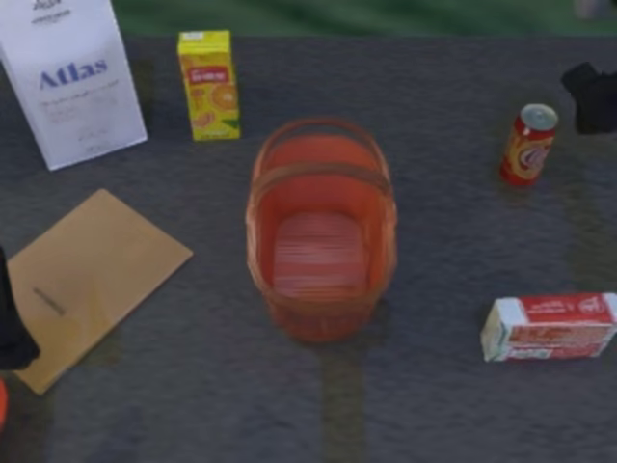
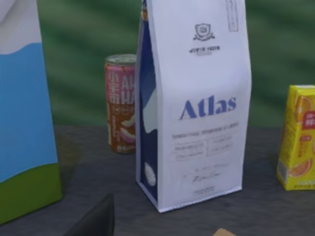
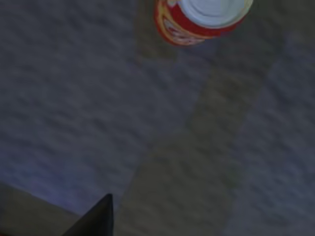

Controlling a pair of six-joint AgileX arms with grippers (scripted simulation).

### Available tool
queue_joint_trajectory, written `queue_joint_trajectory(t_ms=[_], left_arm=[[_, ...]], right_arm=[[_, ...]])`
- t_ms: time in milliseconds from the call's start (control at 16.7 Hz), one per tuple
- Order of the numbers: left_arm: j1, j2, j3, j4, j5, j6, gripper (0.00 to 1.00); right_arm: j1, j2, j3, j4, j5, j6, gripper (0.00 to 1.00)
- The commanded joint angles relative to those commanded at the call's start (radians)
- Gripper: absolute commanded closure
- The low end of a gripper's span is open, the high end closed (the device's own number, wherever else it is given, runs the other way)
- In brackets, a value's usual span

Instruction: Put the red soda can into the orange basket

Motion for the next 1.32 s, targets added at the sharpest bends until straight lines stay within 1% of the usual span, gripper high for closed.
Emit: queue_joint_trajectory(t_ms=[180,360,600,720,1080,1320], left_arm=[[0.000,0.000,0.000,0.000,0.000,0.000,0.00],[0.000,0.000,0.000,0.000,0.000,0.000,0.00],[0.000,0.000,0.000,0.000,0.000,0.000,0.00],[0.000,0.000,0.000,0.000,0.000,0.000,0.00],[0.000,0.000,0.000,0.000,0.000,0.000,0.00],[0.000,0.000,0.000,0.000,0.000,0.000,0.00]], right_arm=[[0.015,0.243,0.265,-0.127,-0.007,-0.062,0.00],[0.028,0.433,0.487,-0.218,-0.014,-0.113,0.00],[0.042,0.588,0.684,-0.286,-0.022,-0.159,0.00],[0.046,0.619,0.725,-0.299,-0.024,-0.169,0.00],[0.042,0.621,0.724,-0.295,-0.024,-0.170,0.00],[0.049,0.615,0.619,-0.198,-0.025,-0.168,0.00]])
